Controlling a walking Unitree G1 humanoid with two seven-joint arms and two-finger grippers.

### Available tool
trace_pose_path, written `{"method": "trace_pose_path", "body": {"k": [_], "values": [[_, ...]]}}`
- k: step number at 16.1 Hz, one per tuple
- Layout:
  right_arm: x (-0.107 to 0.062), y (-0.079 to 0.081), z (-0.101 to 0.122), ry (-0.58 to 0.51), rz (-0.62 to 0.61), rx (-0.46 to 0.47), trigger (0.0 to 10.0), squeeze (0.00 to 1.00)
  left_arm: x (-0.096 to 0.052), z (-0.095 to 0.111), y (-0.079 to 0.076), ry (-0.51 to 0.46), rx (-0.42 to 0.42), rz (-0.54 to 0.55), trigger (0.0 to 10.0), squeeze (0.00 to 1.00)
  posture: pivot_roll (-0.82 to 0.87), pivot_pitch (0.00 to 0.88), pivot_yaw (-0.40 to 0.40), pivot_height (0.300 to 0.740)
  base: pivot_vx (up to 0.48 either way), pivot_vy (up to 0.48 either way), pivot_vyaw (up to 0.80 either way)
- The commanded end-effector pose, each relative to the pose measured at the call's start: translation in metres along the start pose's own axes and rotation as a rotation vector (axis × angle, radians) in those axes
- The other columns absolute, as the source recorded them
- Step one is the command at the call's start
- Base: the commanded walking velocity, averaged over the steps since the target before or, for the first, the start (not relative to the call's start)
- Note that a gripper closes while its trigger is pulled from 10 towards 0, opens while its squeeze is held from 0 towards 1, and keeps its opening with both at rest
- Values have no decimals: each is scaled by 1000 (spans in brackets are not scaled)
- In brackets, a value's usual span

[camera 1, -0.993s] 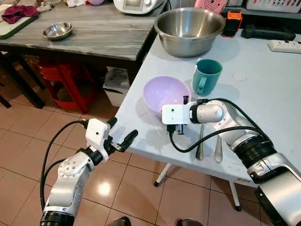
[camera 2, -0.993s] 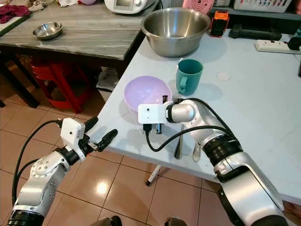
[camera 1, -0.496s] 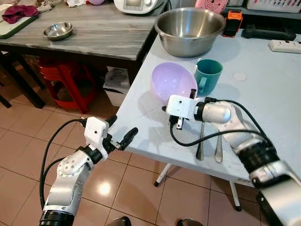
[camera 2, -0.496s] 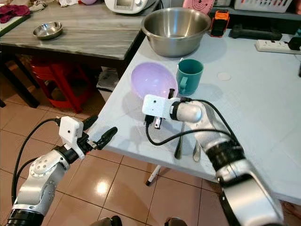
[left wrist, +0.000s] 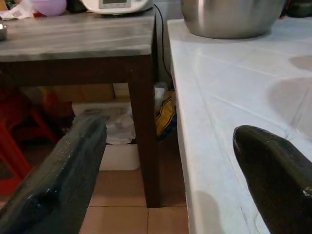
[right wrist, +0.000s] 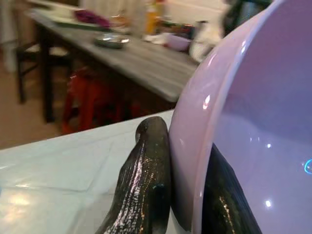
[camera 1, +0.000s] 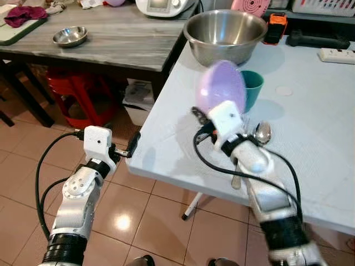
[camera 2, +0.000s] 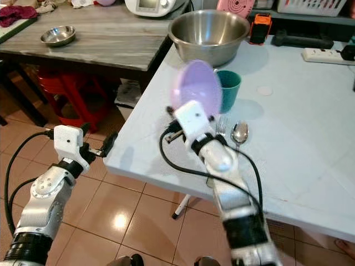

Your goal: Setting the table

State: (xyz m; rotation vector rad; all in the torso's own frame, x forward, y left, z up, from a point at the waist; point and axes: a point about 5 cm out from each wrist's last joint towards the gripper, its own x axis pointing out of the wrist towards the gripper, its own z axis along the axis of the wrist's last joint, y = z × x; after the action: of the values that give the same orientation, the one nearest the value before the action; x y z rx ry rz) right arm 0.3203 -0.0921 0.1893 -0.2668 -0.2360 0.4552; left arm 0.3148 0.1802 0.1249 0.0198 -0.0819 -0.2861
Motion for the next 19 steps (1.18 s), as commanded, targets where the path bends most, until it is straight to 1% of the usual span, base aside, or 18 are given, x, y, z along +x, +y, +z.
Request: {"method": "trace_pose_path", "body": {"k": [1,3,5,8,12,18,19], "values": [[-6,-2,3,-7,-71,14,10000,0,3,3,2,-18,-11,21,10000,0,-210,90,83,740,0,0,0],[-11,2,0,18,-103,28,10000,0,6,4,-1,-28,-20,19,10000,0,-218,89,88,740,0,0,0],[-16,4,-4,48,-132,56,10000,0,9,4,-4,-35,-36,-2,10000,0,-220,90,90,740,0,0,-778],[-17,6,-4,56,-140,70,10000,0,11,3,-5,-35,-35,-3,10000,0,-222,94,88,740,0,305,-788],[-16,9,-1,43,-135,78,10000,0,10,3,-2,-36,-29,-2,10000,0,-210,95,90,740,0,318,0],[-11,11,0,28,-128,71,10000,0,11,2,-3,-34,-29,-9,10000,0,-209,96,101,740,0,329,0],[-11,12,0,28,-127,71,10000,0,11,1,-3,-32,-30,-9,10000,0,-208,96,103,740,0,337,-425]]}}
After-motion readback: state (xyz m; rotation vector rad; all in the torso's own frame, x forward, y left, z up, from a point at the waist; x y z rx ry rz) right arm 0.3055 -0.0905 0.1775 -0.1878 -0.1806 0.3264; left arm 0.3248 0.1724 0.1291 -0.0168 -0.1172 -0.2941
